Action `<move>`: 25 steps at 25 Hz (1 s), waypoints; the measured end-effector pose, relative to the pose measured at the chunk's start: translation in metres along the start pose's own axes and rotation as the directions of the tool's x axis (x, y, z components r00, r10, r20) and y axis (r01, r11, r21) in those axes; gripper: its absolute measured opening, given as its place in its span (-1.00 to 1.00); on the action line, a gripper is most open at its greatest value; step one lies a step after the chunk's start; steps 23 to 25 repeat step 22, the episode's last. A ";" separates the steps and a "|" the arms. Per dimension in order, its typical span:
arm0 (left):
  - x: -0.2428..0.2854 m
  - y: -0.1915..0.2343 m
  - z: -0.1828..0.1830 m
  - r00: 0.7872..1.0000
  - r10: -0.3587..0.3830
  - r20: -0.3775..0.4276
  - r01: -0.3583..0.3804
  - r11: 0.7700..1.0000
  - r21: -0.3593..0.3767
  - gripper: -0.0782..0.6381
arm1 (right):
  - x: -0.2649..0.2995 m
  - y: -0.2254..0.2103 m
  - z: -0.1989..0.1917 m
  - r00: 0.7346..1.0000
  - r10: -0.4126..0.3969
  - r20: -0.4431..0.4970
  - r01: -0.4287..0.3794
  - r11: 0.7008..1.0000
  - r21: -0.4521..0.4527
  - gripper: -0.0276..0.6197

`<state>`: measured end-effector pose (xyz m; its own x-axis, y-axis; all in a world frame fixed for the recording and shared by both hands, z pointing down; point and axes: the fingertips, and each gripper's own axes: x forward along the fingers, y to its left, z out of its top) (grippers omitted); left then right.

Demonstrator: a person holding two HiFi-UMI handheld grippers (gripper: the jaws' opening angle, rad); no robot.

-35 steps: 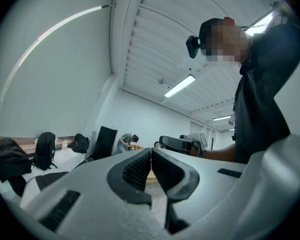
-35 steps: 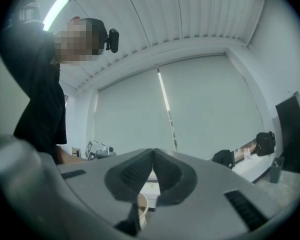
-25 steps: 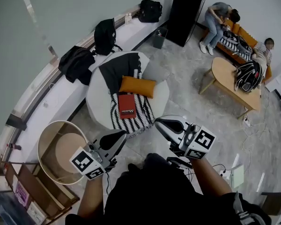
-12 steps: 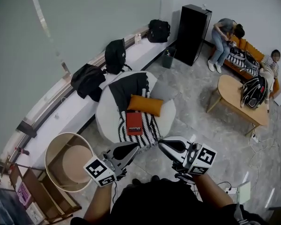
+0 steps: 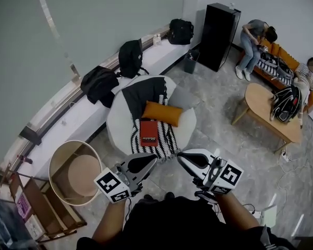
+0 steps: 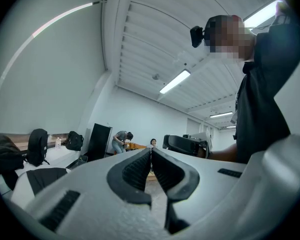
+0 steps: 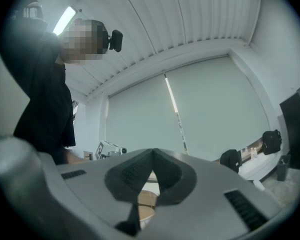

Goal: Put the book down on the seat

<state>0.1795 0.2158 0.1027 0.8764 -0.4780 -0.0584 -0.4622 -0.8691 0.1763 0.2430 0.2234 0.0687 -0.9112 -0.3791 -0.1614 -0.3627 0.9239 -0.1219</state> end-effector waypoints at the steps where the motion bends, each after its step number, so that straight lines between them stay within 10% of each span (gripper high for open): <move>1: 0.001 -0.001 -0.002 1.000 0.002 -0.007 -0.002 1.000 -0.004 -0.70 | -0.003 0.000 -0.001 1.000 0.001 -0.004 -0.001 1.000 0.004 -0.83; 25: 0.024 -0.016 -0.024 0.997 0.027 -0.069 -0.027 1.000 -0.008 -0.70 | -0.038 -0.032 -0.008 0.999 -0.034 0.007 0.034 0.999 0.018 -0.83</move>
